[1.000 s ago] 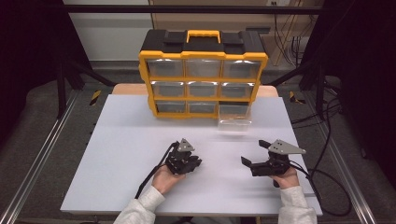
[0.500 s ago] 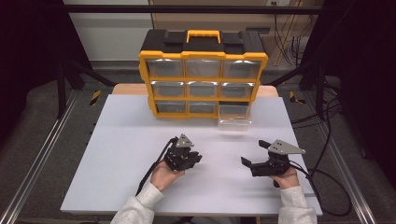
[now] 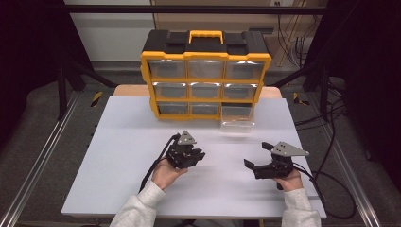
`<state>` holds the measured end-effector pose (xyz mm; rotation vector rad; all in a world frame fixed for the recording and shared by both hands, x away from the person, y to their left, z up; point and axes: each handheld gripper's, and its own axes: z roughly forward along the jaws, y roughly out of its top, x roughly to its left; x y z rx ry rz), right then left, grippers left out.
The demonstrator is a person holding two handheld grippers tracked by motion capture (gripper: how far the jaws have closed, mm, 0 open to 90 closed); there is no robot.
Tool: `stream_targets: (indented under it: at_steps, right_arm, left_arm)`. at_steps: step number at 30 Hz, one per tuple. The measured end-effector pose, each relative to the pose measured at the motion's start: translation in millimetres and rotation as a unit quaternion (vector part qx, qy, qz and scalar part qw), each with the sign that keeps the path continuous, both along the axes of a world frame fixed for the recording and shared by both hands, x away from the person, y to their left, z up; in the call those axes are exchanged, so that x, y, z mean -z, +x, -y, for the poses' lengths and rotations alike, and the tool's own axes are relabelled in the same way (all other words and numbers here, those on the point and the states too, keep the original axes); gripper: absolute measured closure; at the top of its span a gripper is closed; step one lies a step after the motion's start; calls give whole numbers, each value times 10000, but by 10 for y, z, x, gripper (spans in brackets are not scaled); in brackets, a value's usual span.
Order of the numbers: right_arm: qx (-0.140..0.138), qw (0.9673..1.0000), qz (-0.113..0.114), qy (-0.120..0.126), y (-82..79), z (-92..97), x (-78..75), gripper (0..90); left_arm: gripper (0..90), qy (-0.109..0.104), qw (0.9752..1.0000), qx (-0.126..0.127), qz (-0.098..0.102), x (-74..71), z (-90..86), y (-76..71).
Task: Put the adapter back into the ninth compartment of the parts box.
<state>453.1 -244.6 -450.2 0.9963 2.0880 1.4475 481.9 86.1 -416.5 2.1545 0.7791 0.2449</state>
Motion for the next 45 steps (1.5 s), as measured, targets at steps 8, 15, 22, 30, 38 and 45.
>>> stream_targets:
  at_steps: [8,15,22,30,38,45]
  right_arm:
    - [-4,10000,-19,-4,1,-2,2,7]
    - [-11,10000,3,21,-1,2,-4,7]
    - [-17,10000,-14,17,0,-1,1,7]
    - [-23,10000,-41,-11,3,-6,9,7]
    - [-18,10000,-48,-13,4,-6,9,7]
    - [-14,10000,-49,-10,3,-3,7,7]
  left_arm:
    - [756,13,10000,44,57,-85,41,32]
    - [756,-42,9999,87,105,-161,74,72]
    - [756,-84,9998,121,145,-228,93,112]
    - [756,-80,9997,128,166,-318,129,180]
    - [756,-84,9995,155,252,-414,183,222]
    - [756,-80,9994,178,303,-479,230,258]
